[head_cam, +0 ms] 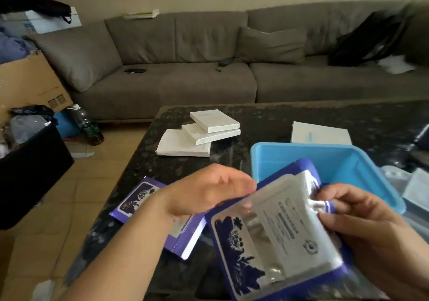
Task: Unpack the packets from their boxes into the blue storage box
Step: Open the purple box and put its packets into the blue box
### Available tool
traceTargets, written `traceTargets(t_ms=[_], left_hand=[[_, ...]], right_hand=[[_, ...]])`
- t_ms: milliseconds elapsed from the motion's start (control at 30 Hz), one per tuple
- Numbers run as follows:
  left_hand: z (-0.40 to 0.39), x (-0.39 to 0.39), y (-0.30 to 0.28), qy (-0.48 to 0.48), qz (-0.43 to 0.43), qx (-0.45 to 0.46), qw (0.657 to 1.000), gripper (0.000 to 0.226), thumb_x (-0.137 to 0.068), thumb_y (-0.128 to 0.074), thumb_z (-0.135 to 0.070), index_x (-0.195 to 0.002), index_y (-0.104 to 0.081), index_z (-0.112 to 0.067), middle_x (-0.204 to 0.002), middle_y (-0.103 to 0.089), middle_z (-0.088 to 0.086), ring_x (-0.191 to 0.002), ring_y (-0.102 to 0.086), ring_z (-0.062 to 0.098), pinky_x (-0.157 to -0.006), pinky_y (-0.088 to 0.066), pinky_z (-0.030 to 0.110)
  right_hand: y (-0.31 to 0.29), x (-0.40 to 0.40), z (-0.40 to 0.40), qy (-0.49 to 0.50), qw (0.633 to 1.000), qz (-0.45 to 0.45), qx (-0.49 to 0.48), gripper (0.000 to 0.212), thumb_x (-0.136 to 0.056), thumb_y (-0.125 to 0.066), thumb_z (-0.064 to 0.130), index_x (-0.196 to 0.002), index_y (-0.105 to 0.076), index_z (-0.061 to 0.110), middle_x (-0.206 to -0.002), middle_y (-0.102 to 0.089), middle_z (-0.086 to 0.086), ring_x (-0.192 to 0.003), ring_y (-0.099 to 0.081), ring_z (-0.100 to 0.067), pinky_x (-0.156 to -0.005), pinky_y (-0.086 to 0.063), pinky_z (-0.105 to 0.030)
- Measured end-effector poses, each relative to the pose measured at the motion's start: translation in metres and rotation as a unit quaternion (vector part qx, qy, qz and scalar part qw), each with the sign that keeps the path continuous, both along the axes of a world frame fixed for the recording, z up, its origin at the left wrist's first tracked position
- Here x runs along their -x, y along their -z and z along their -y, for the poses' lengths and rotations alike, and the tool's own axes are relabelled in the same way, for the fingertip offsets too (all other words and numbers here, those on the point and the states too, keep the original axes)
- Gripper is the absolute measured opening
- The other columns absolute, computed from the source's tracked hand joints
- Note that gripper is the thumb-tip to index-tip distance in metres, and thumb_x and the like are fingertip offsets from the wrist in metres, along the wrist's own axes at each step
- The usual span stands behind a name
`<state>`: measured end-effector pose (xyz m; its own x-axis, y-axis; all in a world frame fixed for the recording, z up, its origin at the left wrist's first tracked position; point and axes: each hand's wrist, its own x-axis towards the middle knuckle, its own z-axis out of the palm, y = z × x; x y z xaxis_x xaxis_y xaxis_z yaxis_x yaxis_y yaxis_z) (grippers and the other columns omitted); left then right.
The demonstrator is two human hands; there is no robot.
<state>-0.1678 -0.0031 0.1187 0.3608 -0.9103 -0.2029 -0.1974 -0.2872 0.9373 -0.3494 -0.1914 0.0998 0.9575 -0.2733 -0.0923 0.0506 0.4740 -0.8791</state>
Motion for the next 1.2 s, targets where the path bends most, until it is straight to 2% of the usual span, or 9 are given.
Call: traceTargets(t_ms=[133,267,400,533,600,833,933,1067,1200], left_hand=[[0.02,0.001,0.007,0.062,-0.03,-0.023,0.997,0.028,-0.092,-0.065,-0.007,-0.12,-0.065,-0.005,-0.118,-0.071,0.01,-0.111,-0.068,0.025,-0.098,-0.053,0.042],[0.035,0.013,0.019,-0.096,-0.111,0.08,0.986,0.027,-0.087,-0.066,-0.011,-0.114,-0.069,-0.01,-0.113,-0.073,0.01,-0.107,-0.07,0.027,-0.092,-0.056,0.041],[0.054,0.029,0.022,-0.195,-0.107,0.128,0.967,0.033,-0.077,-0.07,-0.02,-0.11,-0.069,-0.018,-0.106,-0.076,0.004,-0.1,-0.072,0.023,-0.086,-0.058,0.041],[0.062,0.032,0.017,-0.206,-0.167,0.163,0.95,0.032,-0.081,-0.07,-0.017,-0.113,-0.068,-0.014,-0.11,-0.074,0.01,-0.102,-0.071,0.029,-0.087,-0.057,0.045],[0.065,0.027,0.013,-0.212,-0.197,0.188,0.938,0.033,-0.083,-0.07,-0.016,-0.115,-0.068,-0.013,-0.112,-0.073,0.012,-0.103,-0.07,0.03,-0.085,-0.058,0.044],[0.07,0.019,0.016,-0.284,-0.222,0.181,0.915,0.034,-0.072,-0.073,-0.015,-0.105,-0.074,-0.02,-0.107,-0.075,0.008,-0.099,-0.072,0.026,-0.093,-0.052,0.052],[0.07,0.011,0.015,-0.286,-0.233,0.196,0.909,0.029,-0.074,-0.072,-0.019,-0.103,-0.075,-0.017,-0.105,-0.075,0.009,-0.095,-0.073,0.024,-0.083,-0.057,0.042],[0.075,-0.012,0.002,-0.276,-0.15,0.217,0.924,0.028,-0.068,-0.072,-0.012,-0.096,-0.067,-0.013,-0.086,-0.076,0.009,-0.072,-0.072,0.016,-0.057,-0.057,0.025],[0.088,-0.033,-0.008,-0.222,0.046,0.129,0.965,0.02,-0.086,-0.069,-0.007,-0.103,-0.067,-0.016,-0.085,-0.077,0.003,-0.077,-0.073,0.013,-0.066,-0.054,0.026]], right_hand=[[-0.004,-0.001,0.014,0.055,0.998,0.02,0.01,0.078,-0.027,-0.099,0.026,-0.099,-0.073,0.013,-0.082,-0.07,-0.026,-0.06,-0.068,-0.028,-0.054,-0.058,-0.032],[0.007,0.0,0.016,0.127,0.991,0.033,-0.009,0.078,-0.043,-0.093,0.034,-0.116,-0.068,0.022,-0.089,-0.073,-0.015,-0.064,-0.071,-0.026,-0.045,-0.055,-0.034],[0.017,-0.001,0.004,0.031,0.994,-0.012,0.103,0.08,-0.036,-0.097,0.047,-0.105,-0.073,0.015,-0.1,-0.074,-0.021,-0.09,-0.073,-0.036,-0.067,-0.06,-0.035],[0.015,-0.004,0.014,0.058,0.973,-0.047,0.22,0.031,-0.077,-0.076,0.012,-0.108,-0.069,0.011,-0.097,-0.077,-0.009,-0.092,-0.073,-0.027,-0.08,-0.06,-0.037],[0.011,-0.004,0.018,0.019,0.964,-0.063,0.257,0.028,-0.085,-0.066,-0.002,-0.11,-0.068,0.011,-0.097,-0.077,-0.007,-0.092,-0.074,-0.025,-0.082,-0.059,-0.037],[0.014,-0.003,0.031,0.041,0.95,-0.099,0.293,0.018,-0.088,-0.064,0.006,-0.105,-0.068,0.01,-0.086,-0.077,-0.012,-0.081,-0.074,-0.035,-0.076,-0.058,-0.055],[0.006,-0.004,0.042,0.038,0.94,-0.107,0.322,0.015,-0.087,-0.065,0.011,-0.101,-0.069,0.013,-0.084,-0.077,-0.011,-0.079,-0.073,-0.036,-0.077,-0.056,-0.059],[-0.023,-0.021,0.082,0.071,0.888,-0.091,0.445,0.011,-0.081,-0.071,0.018,-0.091,-0.072,0.019,-0.076,-0.076,-0.003,-0.061,-0.071,-0.022,-0.057,-0.056,-0.043],[-0.056,-0.054,0.132,0.068,0.779,-0.103,0.615,0.02,-0.088,-0.068,0.014,-0.082,-0.067,0.033,-0.068,-0.07,0.021,-0.054,-0.065,-0.001,-0.046,-0.049,-0.016]])
